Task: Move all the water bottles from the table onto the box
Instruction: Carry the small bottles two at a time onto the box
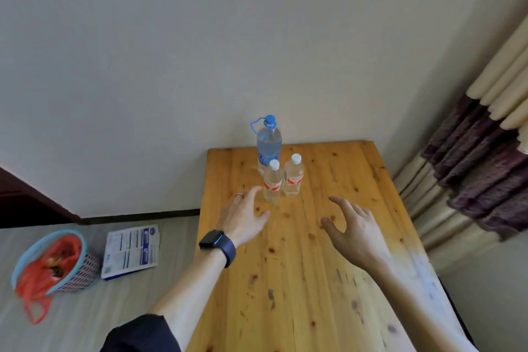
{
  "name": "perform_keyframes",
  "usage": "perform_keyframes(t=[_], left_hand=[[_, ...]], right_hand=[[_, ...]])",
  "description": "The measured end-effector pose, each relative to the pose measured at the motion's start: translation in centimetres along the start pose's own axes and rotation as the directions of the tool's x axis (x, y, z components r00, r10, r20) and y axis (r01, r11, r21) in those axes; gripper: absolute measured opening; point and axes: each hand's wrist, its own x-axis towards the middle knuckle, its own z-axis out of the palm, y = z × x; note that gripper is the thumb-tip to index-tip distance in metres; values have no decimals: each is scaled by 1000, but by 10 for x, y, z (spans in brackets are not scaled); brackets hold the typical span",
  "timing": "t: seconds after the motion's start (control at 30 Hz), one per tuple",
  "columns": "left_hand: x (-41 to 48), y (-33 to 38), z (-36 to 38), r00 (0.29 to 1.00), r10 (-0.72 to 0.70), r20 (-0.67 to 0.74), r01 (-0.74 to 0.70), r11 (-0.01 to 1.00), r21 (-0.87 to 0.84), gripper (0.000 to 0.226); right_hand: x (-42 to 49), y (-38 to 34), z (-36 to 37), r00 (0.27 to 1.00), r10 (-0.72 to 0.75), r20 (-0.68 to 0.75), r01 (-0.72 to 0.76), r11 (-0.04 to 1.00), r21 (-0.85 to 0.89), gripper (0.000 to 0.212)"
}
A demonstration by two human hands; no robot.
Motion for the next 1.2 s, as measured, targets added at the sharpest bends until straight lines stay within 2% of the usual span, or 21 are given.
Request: perform_keyframes(t=[0.2, 0.27, 0.4, 0.47, 0.53, 0.67, 0.77, 0.97, 1.2], left_hand=[[109, 7, 25, 983, -183, -6, 183, 983, -31, 79], [140, 1, 35, 977, -212, -18, 212, 977, -25, 83], [181, -11, 59, 973, -228, 23, 229, 970, -82, 84], [193, -16, 70, 975, -215, 61, 220, 971, -91, 79], [198, -21, 78, 977, -192, 89, 203, 969, -138, 63], [188, -27, 87, 987, -156, 49, 163, 963, -213, 28], [159, -28, 86, 986, -164, -1, 159, 959, -234, 18], [59, -46, 97, 953, -301, 28, 299, 922, -246, 45], [-33, -57, 98, 950, -300, 91, 310, 939, -145, 48]], right_hand=[[136, 8, 30, 988, -40, 146, 32, 998, 56, 68], [177, 6, 46, 982, -73, 173, 61, 995, 75, 73], [238, 8, 83, 964, -40, 264, -2, 988, 157, 86], [254, 12, 102, 955, -17, 297, -36, 984, 173, 88], [260, 18, 120, 941, 4, 337, -55, 989, 140, 79], [248, 25, 135, 952, -12, 304, -42, 984, 172, 47], [219, 26, 127, 960, -13, 280, -52, 974, 222, 33], [102, 39, 125, 961, 83, 264, -166, 937, 307, 33], [-16, 37, 130, 949, 130, 289, -224, 920, 321, 31]])
